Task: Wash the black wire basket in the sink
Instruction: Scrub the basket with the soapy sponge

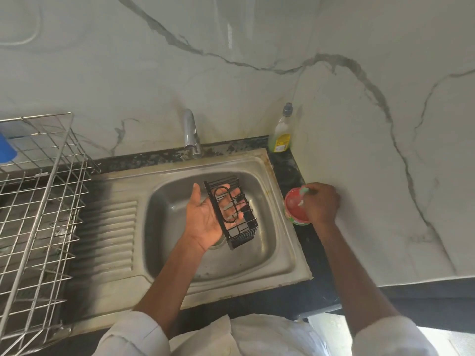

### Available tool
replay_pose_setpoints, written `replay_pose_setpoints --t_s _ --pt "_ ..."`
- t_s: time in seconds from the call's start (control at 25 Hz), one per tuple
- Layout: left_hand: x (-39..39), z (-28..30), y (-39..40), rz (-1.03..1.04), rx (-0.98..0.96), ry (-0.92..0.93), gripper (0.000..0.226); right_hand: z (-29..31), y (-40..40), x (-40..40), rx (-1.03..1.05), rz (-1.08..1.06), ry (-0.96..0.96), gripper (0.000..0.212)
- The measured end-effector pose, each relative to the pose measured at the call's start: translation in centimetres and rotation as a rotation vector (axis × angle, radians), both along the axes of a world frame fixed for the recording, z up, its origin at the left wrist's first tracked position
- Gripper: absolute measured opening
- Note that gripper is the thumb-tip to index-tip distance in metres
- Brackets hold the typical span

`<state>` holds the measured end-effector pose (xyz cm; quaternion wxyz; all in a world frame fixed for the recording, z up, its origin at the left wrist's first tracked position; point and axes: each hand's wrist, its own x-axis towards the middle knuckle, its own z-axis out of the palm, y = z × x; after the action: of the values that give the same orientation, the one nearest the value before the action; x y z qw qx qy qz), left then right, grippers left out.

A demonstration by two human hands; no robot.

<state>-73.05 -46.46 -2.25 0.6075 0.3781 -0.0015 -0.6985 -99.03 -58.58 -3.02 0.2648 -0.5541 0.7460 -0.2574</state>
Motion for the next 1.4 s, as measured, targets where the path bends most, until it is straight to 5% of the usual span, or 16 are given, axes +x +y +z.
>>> replay_pose_setpoints --t_s 0.08,0.16,0.24,0.36,0.56,0.76,0.92,1.04,1.28,1.4 --pt "-0.1 -0.1 0.0 -0.009 -0.001 0.006 0.095 2.9 2.7 2.5 0.037 -0.009 -0.484 0.02" --pt "-0.4 0.1 0.1 -0.027 -0.006 0.007 0.101 5.8 5.2 6.6 0.081 0.22 -0.733 0.021" --pt "-0.9 0.4 0.3 -0.049 -0.023 -0.007 0.106 7.3 6.8 11.3 0.029 0.439 -0.649 0.025" --pt "-1.1 1.2 0.7 -0.04 -0.035 -0.008 0.107 8.3 7.7 16.2 -0.152 0.555 -0.268 0.029" --pt "0.8 1.6 1.4 -0.007 -0.02 -0.026 0.1 6.6 10.8 15.5 -0.136 0.822 0.121 0.033" --pt "0.7 2.2 2.0 -0.11 -0.008 -0.137 0.098 7.1 7.3 18.0 -0.244 0.603 0.112 0.015" --pt "1.8 1.7 1.4 -0.061 -0.029 -0.059 0.1 6.1 8.7 17.7 -0.307 0.732 0.133 0.013" --pt "2.1 1.2 1.1 -0.049 -0.043 -0.06 0.101 5.6 7.9 16.9 -0.315 0.517 0.06 0.019" --pt "1.7 1.2 1.1 -0.017 -0.013 -0.037 0.097 6.0 10.7 18.7 -0.305 0.705 0.104 0.03" --pt "1.0 1.8 1.3 -0.101 -0.001 -0.101 0.098 6.4 8.3 18.4 -0.315 0.531 0.059 0.025"
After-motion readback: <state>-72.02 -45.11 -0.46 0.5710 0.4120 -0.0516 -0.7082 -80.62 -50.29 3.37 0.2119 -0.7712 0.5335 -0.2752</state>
